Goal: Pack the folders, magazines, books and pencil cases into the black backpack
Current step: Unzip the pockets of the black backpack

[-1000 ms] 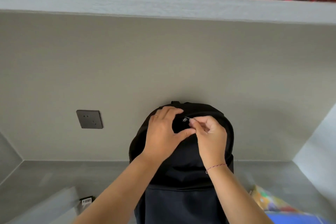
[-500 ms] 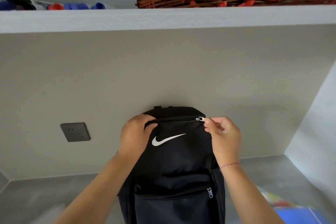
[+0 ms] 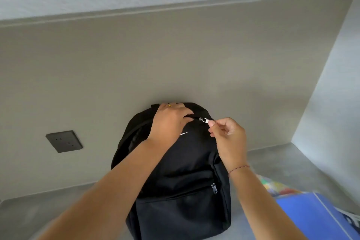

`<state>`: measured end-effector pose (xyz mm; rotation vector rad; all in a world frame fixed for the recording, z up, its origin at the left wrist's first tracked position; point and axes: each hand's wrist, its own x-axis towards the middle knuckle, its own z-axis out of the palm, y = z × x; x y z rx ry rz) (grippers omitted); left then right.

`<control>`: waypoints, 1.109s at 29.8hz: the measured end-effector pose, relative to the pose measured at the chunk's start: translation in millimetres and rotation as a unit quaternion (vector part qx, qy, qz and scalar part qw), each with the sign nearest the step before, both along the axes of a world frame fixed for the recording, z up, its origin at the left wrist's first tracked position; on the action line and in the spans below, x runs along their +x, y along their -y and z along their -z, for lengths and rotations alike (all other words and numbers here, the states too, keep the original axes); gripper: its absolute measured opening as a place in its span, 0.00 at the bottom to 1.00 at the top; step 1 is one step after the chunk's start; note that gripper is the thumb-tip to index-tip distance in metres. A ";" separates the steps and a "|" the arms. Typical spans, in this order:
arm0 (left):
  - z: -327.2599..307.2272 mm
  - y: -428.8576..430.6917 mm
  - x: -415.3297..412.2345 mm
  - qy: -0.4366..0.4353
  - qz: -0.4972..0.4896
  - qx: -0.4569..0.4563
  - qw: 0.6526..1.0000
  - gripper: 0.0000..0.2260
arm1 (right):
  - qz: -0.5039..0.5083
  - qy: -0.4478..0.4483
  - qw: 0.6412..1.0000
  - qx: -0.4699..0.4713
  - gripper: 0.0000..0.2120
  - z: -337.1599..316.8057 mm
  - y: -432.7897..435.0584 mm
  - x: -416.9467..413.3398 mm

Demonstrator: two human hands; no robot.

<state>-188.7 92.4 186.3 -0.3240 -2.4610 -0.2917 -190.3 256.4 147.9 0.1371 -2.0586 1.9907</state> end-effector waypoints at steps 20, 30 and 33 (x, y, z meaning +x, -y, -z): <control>7.9 3.2 -2.4 -0.009 -0.147 -0.003 0.989 0.07 | 0.012 0.201 0.979 -0.032 0.08 110.5 -42.5 18.1; 15.2 -33.1 -8.8 -0.013 -0.023 -0.181 0.983 0.06 | 0.008 0.176 0.984 0.040 0.08 99.8 -20.5 8.2; 21.0 -29.6 -12.1 -0.026 -0.034 -0.179 0.983 0.07 | 0.004 0.151 0.986 0.064 0.11 100.2 -20.5 10.5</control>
